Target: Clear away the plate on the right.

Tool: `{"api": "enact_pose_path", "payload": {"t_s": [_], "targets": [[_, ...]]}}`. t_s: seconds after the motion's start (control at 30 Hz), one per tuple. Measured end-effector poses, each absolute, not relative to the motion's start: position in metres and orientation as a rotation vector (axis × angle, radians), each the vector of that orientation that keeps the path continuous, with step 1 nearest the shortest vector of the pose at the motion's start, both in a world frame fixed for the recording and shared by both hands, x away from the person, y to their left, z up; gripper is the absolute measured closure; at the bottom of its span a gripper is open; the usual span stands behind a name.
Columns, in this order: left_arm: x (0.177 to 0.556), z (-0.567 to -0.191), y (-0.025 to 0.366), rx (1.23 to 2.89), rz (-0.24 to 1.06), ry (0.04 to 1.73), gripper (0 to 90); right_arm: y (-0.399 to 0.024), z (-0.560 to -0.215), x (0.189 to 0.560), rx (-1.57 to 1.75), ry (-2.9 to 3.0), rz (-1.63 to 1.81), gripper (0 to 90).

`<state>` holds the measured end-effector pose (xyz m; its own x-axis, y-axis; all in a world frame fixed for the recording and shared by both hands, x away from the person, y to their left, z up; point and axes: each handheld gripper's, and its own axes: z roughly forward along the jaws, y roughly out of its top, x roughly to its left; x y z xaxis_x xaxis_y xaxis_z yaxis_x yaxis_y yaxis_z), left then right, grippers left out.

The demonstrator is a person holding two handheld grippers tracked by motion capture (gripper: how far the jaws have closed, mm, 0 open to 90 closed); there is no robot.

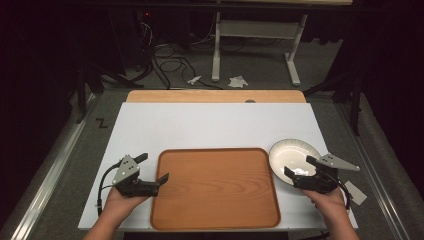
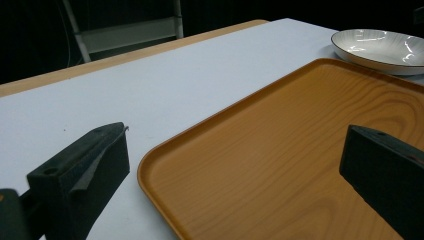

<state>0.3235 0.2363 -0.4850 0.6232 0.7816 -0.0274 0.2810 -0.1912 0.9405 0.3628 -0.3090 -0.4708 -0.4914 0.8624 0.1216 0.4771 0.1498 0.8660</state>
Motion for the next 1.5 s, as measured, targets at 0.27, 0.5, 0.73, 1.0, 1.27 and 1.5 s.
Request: {"api": "enact_pose_path", "payload": {"t_s": [0.27,0.5,0.73,1.0,1.27,1.5], "targets": [[0.322,-0.485,0.236,1.766,0.568,0.858,0.6,-0.328,-0.473,0.365,1.33,1.97,1.274,0.0],[0.321,-0.484,0.236,1.768,0.567,0.847,0.7,-0.344,-0.477,0.368,1.389,1.94,1.254,0.0],[0.32,-0.484,0.236,1.77,0.562,0.839,0.8,-0.352,-0.479,0.369,1.433,1.914,1.242,0.0],[0.32,-0.484,0.235,1.777,0.561,0.829,1.0,-0.358,-0.482,0.371,1.514,1.89,1.234,0.1],[0.319,-0.484,0.235,1.775,0.561,0.825,1.0,-0.366,-0.484,0.372,1.613,1.855,1.308,0.7],[0.319,-0.484,0.235,1.778,0.56,0.822,1.0,-0.372,-0.484,0.371,1.693,1.816,1.345,0.4]]}}
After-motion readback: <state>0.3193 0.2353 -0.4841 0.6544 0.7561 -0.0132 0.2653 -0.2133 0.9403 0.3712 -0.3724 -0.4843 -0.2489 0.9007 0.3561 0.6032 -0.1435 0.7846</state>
